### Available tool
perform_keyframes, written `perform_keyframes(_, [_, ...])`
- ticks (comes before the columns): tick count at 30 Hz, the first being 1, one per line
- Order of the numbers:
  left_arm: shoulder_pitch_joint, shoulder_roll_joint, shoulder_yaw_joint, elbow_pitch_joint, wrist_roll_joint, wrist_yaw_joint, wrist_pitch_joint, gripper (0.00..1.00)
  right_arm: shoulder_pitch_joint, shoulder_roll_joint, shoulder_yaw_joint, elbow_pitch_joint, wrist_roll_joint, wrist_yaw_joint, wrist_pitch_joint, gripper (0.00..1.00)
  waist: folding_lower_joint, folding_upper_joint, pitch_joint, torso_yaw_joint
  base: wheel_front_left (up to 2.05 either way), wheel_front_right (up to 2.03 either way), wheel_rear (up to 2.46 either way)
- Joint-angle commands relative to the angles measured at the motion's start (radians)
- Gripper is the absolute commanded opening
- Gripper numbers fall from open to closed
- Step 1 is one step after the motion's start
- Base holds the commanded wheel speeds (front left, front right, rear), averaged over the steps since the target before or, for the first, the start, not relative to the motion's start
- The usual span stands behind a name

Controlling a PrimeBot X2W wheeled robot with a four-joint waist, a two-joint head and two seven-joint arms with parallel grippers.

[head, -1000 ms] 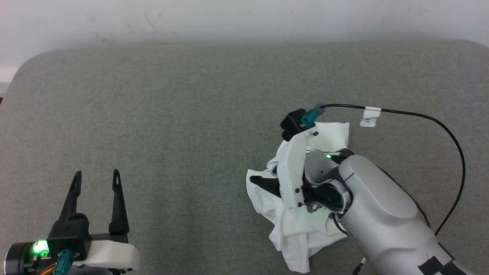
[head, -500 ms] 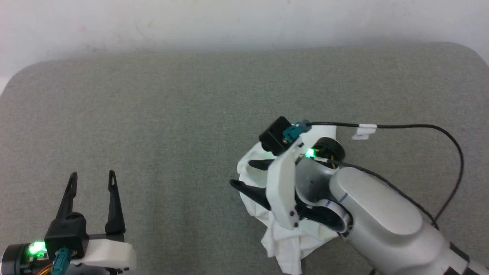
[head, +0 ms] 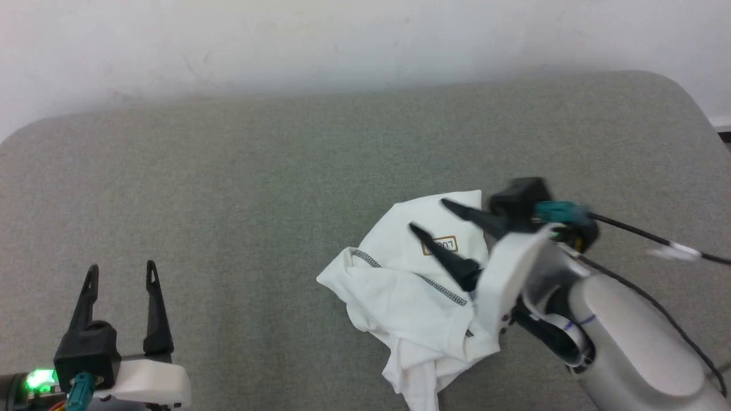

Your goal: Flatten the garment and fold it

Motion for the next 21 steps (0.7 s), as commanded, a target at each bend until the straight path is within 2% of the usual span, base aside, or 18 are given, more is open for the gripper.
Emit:
perform_keyframes(1, [0.014, 0.005, 0.005, -0.004, 0.005, 0.011, 0.003, 1.00, 0.041, 0.011, -0.046, -0.008, -0.028, -0.001, -0.037, 1.00, 0.0001, 0.0000, -0.012, -0.008, 0.00, 0.00, 0.00])
perform_keyframes(10, [0.047, 0.019, 0.025, -0.001, 0.006, 0.037, 0.013, 1.00, 0.272, 0.047, -0.337, -0.075, -0.261, -0.001, -0.235, 1.00, 0.0001, 0.0000, -0.050, -0.030, 0.00, 0.00, 0.00])
perform_keyframes(21, [0.105, 0.025, 0.010, 0.035, -0.009, 0.016, -0.017, 1.00, 0.488, 0.126, -0.550, -0.182, -0.405, -0.001, -0.315, 1.00, 0.0001, 0.0000, -0.092, -0.049, 0.00, 0.00, 0.00])
